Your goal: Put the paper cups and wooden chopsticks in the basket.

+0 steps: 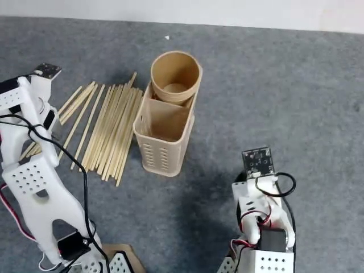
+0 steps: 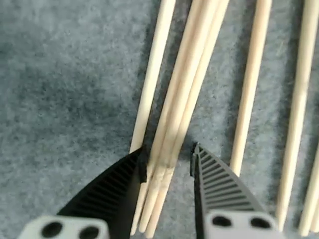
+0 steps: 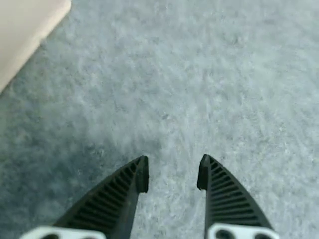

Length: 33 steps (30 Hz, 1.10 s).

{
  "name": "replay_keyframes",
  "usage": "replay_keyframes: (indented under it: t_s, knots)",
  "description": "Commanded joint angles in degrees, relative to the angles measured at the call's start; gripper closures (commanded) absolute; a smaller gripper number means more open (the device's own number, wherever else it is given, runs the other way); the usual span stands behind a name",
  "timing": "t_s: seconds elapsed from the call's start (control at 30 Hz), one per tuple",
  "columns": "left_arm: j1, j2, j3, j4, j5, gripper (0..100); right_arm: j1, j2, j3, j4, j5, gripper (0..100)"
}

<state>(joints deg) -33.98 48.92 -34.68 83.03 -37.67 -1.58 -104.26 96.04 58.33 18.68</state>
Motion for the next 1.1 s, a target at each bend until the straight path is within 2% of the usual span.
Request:
replay_keyframes:
  t_s: [0.0,0.13,0.4,0.53,0.67,0.77,1.07]
  knots:
    - [0.2,0.9,-0.7,-0.4,-0.4,86,0.7,-0.7,6.7,1.1,0.6,82.9]
    - [2.2,1.2,-0.7,-0.1,-0.4,100,0.7,-0.7,6.7,1.1,0.6,82.9]
    - [7.0,0.9,-1.1,4.8,-0.2,100,0.7,-0.6,6.7,1.1,0.6,82.9]
    - [8.8,-0.6,-7.3,10.6,0.0,100,0.7,-0.5,6.7,1.1,0.6,82.9]
    - [11.1,-3.6,-17.4,17.8,3.5,100,0.7,-0.5,6.7,1.1,0.6,82.9]
    - [11.9,-7.7,-20.8,18.5,5.5,100,0.7,-0.5,6.7,1.1,0.6,82.9]
    - [14.3,-26.9,-20.4,18.5,12.4,100,0.7,-0.5,6.7,1.1,0.6,82.9]
